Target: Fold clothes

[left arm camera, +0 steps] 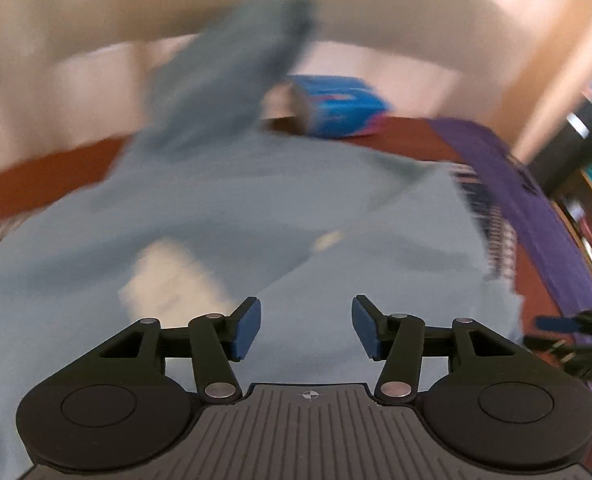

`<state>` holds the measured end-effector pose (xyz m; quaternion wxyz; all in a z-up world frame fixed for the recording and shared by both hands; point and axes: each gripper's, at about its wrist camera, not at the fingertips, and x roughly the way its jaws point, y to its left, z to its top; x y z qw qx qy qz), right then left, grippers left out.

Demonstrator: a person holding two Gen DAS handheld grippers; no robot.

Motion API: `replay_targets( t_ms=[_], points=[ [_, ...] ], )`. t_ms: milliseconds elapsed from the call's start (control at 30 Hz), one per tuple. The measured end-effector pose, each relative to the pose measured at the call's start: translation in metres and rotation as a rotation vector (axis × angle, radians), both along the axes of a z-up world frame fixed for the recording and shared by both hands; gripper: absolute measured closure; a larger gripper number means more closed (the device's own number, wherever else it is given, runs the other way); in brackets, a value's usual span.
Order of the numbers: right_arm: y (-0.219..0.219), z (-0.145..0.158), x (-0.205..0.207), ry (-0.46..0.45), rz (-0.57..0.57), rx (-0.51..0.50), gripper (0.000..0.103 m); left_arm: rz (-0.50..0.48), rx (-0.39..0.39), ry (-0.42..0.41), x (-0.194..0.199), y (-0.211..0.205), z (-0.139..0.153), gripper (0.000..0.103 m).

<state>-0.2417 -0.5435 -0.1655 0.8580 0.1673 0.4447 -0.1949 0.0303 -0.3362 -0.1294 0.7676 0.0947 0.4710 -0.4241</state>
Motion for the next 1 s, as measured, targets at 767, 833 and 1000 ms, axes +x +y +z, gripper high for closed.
replay_targets(
  t_ms=[767,833,1000],
  points=[
    [-0.028,-0.033,0.005,-0.110,-0.052,0.074,0.076,-0.230,0.113,0.031,0.008,-0.246,-0.055,0.073],
    [-0.033,-0.034,0.000,-0.128,-0.086,0.100,0.083,-0.216,0.118,0.018,0.009,-0.247,-0.058,0.080],
    [-0.046,-0.035,-0.014,-0.173,-0.170,0.164,0.086,-0.168,0.103,-0.008,0.011,-0.251,-0.067,0.083]
  ],
)
